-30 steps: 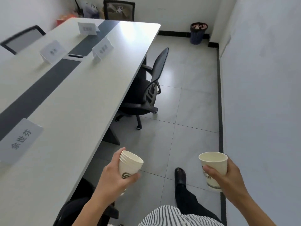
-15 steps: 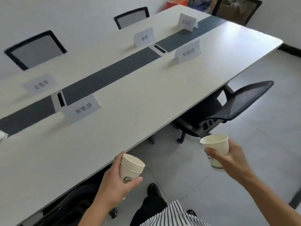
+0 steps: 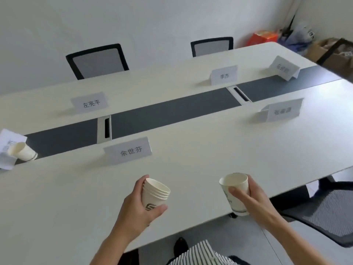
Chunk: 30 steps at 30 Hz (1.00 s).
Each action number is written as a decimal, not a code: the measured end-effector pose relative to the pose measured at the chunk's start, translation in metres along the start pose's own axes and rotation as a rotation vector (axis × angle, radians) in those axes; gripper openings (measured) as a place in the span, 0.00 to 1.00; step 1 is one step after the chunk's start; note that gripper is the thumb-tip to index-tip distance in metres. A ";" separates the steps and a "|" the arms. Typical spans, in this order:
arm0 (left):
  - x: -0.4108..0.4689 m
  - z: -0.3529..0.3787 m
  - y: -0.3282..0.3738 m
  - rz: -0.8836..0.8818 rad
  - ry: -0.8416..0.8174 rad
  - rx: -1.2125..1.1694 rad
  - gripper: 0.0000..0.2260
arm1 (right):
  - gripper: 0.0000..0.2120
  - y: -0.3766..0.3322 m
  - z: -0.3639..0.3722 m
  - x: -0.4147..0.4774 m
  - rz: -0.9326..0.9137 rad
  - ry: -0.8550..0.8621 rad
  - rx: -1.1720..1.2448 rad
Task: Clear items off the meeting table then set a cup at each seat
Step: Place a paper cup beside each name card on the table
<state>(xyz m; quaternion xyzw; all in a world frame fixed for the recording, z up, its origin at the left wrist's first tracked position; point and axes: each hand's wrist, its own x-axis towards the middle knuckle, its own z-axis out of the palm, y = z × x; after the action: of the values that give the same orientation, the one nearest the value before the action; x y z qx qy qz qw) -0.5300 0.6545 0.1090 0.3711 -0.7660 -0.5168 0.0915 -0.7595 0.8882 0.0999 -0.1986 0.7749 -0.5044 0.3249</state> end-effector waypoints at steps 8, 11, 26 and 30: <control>0.044 -0.027 -0.012 -0.146 0.128 -0.063 0.36 | 0.22 -0.045 0.064 0.161 -0.056 -0.157 -0.143; 0.043 -0.028 -0.021 -0.237 0.202 -0.085 0.36 | 0.24 -0.056 0.099 0.233 -0.107 -0.210 -0.186; 0.049 -0.010 -0.016 -0.568 0.469 -0.119 0.37 | 0.32 -0.037 0.226 0.407 -0.140 -0.228 -0.398; 0.049 -0.007 -0.017 -0.562 0.451 -0.113 0.38 | 0.31 -0.029 0.222 0.409 -0.125 -0.240 -0.467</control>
<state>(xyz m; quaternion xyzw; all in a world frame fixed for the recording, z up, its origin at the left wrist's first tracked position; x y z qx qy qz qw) -0.5531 0.6132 0.0857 0.6661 -0.5651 -0.4683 0.1328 -0.8941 0.4710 -0.0599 -0.3742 0.8124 -0.3040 0.3280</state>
